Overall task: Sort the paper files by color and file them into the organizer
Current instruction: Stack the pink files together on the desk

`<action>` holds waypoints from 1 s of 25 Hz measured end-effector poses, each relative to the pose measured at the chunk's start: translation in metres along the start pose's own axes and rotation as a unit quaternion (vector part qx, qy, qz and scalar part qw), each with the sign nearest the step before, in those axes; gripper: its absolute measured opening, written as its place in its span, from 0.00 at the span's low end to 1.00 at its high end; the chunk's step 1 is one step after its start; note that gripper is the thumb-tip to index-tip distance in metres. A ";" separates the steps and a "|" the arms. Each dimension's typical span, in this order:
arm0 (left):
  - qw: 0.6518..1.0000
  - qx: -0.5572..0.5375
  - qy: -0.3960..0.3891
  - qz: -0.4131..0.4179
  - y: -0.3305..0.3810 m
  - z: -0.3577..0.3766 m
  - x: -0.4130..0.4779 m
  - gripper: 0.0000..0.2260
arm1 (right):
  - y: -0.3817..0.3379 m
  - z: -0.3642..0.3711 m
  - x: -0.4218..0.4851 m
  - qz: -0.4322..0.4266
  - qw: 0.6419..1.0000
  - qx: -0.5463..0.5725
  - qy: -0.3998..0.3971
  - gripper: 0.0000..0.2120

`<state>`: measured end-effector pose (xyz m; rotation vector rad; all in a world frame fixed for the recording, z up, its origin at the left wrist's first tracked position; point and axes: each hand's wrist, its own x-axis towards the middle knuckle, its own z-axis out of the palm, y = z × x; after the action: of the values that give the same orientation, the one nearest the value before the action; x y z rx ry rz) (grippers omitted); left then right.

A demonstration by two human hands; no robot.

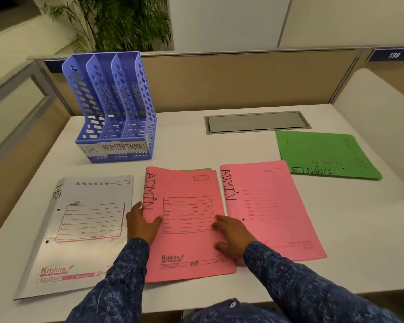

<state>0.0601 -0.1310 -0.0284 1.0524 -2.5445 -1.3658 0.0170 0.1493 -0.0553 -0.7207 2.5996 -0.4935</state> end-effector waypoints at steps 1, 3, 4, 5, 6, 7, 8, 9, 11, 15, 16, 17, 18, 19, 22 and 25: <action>1.000 -0.025 0.000 0.005 0.001 -0.003 0.000 0.37 | 0.000 -0.001 0.001 0.000 1.000 0.002 0.003 0.32; 0.998 -0.053 -0.005 0.017 0.002 -0.009 0.001 0.35 | -0.002 -0.002 0.001 0.000 1.000 0.002 0.005 0.32; 0.998 -0.066 -0.011 0.020 0.002 -0.012 0.002 0.34 | -0.003 -0.002 0.001 -0.001 1.000 0.003 0.003 0.32; 0.996 -0.083 -0.017 0.018 0.003 -0.014 0.003 0.32 | -0.004 -0.003 0.000 -0.001 1.000 0.010 0.000 0.32; 0.994 -0.106 -0.025 0.015 0.005 -0.016 0.004 0.32 | -0.004 -0.005 0.000 -0.001 1.000 0.028 0.001 0.32; 0.991 -0.130 -0.036 0.012 0.008 -0.020 0.005 0.31 | -0.005 -0.008 0.000 0.003 0.998 0.065 0.006 0.32; 0.987 -0.151 -0.046 0.010 0.011 -0.024 0.006 0.31 | -0.006 -0.012 0.000 0.012 0.994 0.110 0.019 0.32; 0.984 -0.167 -0.054 0.010 0.015 -0.030 0.007 0.31 | -0.007 -0.017 0.000 0.023 0.987 0.153 0.042 0.33; 0.979 -0.192 -0.065 0.019 0.023 -0.042 0.009 0.30 | -0.008 -0.026 0.000 0.053 0.969 0.220 0.100 0.34; 0.957 -0.278 -0.075 0.020 0.045 -0.060 0.008 0.28 | -0.010 -0.043 0.001 0.105 0.919 0.372 0.072 0.39; 0.950 -0.300 -0.082 0.013 0.051 -0.060 0.006 0.27 | -0.011 -0.045 0.001 0.099 0.903 0.415 0.046 0.39; 0.945 -0.313 -0.093 0.008 0.056 -0.058 0.005 0.26 | -0.011 -0.048 -0.001 0.090 0.888 0.450 0.032 0.37; 0.942 -0.320 -0.104 0.003 0.061 -0.052 0.003 0.25 | -0.009 -0.051 -0.003 0.084 0.873 0.479 0.031 0.33; 0.939 -0.325 -0.115 0.000 0.066 -0.044 0.001 0.24 | -0.005 -0.054 -0.006 0.086 0.856 0.508 0.038 0.30; 0.929 -0.342 -0.138 0.006 0.081 -0.008 -0.007 0.22 | 0.021 -0.069 -0.021 0.120 0.807 0.571 0.088 0.19; 0.925 -0.337 -0.177 0.002 0.091 0.040 -0.019 0.18 | 0.064 -0.083 -0.042 0.163 0.811 0.533 0.180 0.11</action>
<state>0.0118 -0.0571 0.0207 0.7054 -1.9525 -2.3556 -0.0138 0.2427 0.0008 0.2293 2.1058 -1.8635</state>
